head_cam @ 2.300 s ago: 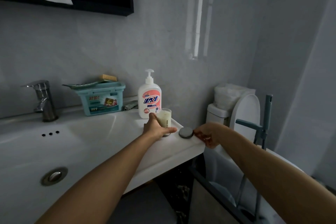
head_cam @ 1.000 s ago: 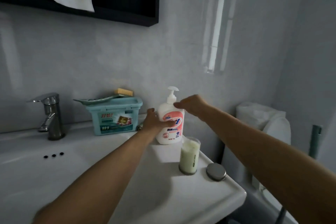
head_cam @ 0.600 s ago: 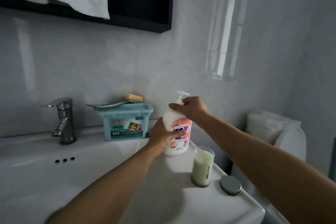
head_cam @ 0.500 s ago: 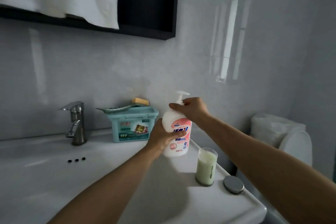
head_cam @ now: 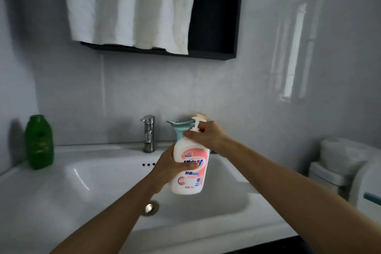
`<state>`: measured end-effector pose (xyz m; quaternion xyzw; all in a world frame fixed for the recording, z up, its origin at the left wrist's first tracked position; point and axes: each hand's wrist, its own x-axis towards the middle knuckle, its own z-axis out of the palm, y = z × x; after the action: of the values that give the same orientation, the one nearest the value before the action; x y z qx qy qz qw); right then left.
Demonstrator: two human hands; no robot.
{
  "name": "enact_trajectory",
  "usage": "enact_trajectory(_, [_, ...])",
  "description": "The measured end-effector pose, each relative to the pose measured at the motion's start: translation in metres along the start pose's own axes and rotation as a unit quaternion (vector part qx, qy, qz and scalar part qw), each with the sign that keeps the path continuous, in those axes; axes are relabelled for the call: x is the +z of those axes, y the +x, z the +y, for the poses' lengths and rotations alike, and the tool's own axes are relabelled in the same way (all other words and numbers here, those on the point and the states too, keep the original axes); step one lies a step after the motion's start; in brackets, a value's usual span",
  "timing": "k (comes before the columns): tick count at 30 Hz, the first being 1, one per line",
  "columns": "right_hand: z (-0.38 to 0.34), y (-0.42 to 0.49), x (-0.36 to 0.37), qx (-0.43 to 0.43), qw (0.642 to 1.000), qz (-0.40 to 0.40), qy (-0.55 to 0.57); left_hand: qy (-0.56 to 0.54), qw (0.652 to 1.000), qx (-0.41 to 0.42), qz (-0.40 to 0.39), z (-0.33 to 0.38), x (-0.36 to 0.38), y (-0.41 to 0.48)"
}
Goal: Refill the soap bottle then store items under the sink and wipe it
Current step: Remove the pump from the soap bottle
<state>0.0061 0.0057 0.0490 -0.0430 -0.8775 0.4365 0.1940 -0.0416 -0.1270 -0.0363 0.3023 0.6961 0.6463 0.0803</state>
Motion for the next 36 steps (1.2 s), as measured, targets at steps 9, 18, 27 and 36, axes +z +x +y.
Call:
enact_trajectory(9, [-0.007,-0.003,0.044,-0.024,0.993,0.057,-0.097,0.047,0.994,0.004,0.100,-0.018,-0.017,-0.023])
enact_trajectory(18, [-0.006,0.017,0.052,0.001,0.993,0.079,-0.092,0.094,0.989,-0.001,0.113,-0.017,-0.027,-0.021])
enact_trajectory(27, [-0.009,0.030,0.028,-0.084,0.976,-0.166,0.117,-0.091,0.995,-0.048,-0.018,-0.007,-0.043,-0.027])
enact_trajectory(36, [-0.008,0.022,0.039,-0.049,0.998,-0.049,-0.011,-0.008,0.994,-0.033,0.107,-0.021,-0.038,-0.020])
